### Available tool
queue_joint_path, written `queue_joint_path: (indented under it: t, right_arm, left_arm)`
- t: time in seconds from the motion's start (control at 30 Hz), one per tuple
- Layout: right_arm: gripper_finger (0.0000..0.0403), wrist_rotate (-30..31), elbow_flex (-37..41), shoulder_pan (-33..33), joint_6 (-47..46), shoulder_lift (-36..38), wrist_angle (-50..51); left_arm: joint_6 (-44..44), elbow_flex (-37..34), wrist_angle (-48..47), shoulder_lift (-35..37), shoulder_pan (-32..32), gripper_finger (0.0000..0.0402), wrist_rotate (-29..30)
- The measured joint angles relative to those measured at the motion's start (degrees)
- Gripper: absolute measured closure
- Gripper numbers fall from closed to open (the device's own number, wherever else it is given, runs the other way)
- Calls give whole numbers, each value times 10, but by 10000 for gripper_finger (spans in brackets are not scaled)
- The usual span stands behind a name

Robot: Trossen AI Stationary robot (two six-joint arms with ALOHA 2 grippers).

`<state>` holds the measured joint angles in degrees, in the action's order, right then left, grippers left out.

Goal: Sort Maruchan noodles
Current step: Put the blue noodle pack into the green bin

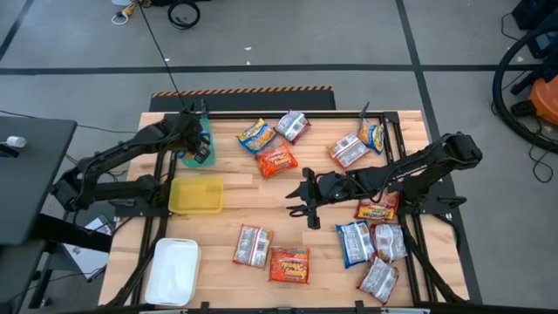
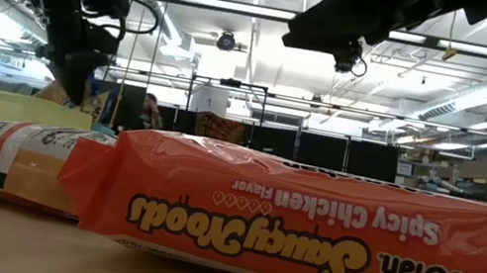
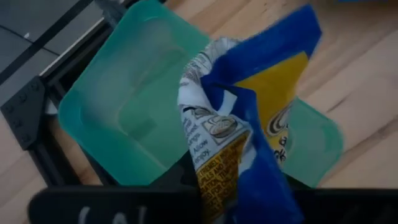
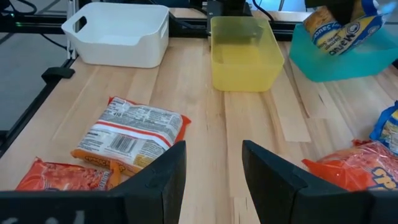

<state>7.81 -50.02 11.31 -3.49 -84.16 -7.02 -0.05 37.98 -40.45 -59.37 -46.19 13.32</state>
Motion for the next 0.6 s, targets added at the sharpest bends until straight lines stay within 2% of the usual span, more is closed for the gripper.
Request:
queue_joint_path:
  t: [0.17, 0.33, 0.43, 0.6]
  right_arm:
    - [241, 0, 0, -1, 0, 0, 5]
    - [241, 0, 0, -9, 0, 0, 3]
    - [241, 0, 0, -13, 0, 0, 3]
    - [241, 0, 0, -14, 0, 0, 3]
  left_arm:
    - [0, 6, -8, -2, 3, 300, 0]
    - [37, 27, -16, -2, 23, 250, -13]
    - [51, 28, -10, -2, 35, 239, -36]
    - [53, 28, -8, -12, 41, 237, -15]
